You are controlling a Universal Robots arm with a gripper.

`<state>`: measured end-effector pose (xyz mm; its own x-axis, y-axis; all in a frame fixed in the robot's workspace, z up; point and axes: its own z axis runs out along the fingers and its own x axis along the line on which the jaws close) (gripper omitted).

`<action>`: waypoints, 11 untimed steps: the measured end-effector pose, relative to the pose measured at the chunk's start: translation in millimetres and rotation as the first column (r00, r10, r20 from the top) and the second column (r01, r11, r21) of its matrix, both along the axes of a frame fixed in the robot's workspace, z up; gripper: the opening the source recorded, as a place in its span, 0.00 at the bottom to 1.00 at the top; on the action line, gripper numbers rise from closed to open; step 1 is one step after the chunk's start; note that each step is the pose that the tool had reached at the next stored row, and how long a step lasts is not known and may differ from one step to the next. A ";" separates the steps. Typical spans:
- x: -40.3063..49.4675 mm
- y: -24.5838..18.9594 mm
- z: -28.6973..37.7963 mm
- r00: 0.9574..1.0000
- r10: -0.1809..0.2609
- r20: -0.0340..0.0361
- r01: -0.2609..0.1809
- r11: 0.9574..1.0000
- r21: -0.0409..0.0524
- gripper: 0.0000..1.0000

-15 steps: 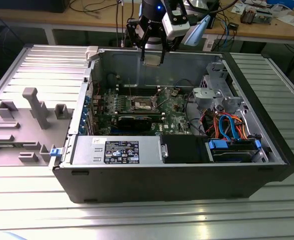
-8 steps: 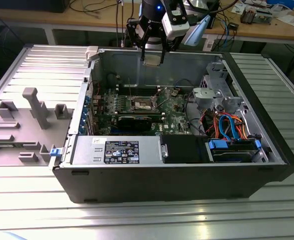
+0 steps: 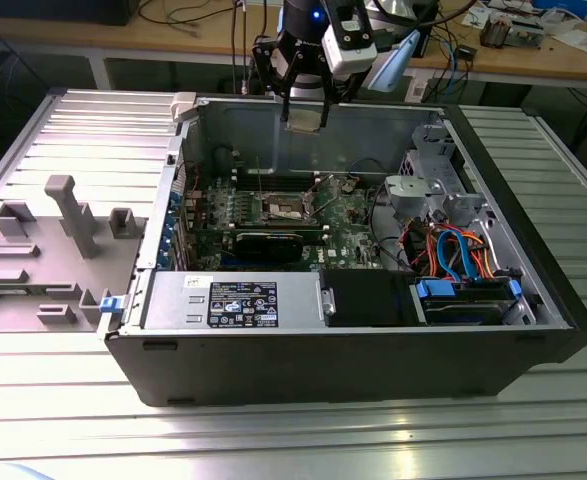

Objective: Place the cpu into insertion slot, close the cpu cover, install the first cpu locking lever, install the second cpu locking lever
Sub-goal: 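Place the cpu into insertion slot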

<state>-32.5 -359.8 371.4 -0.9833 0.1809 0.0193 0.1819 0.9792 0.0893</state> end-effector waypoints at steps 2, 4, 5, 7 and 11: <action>0.0 0.0 0.0 1.000 -0.002 0.000 0.002 1.000 0.000 0.54; 0.0 0.0 0.0 1.000 -0.004 0.000 0.004 1.000 0.000 0.54; 0.0 0.0 0.0 1.000 -0.005 0.000 0.005 1.000 0.000 0.54; 0.0 0.0 0.0 1.000 -0.008 0.000 0.008 1.000 0.000 0.54; 0.0 0.0 0.0 1.000 -0.014 0.000 0.014 1.000 0.000 0.54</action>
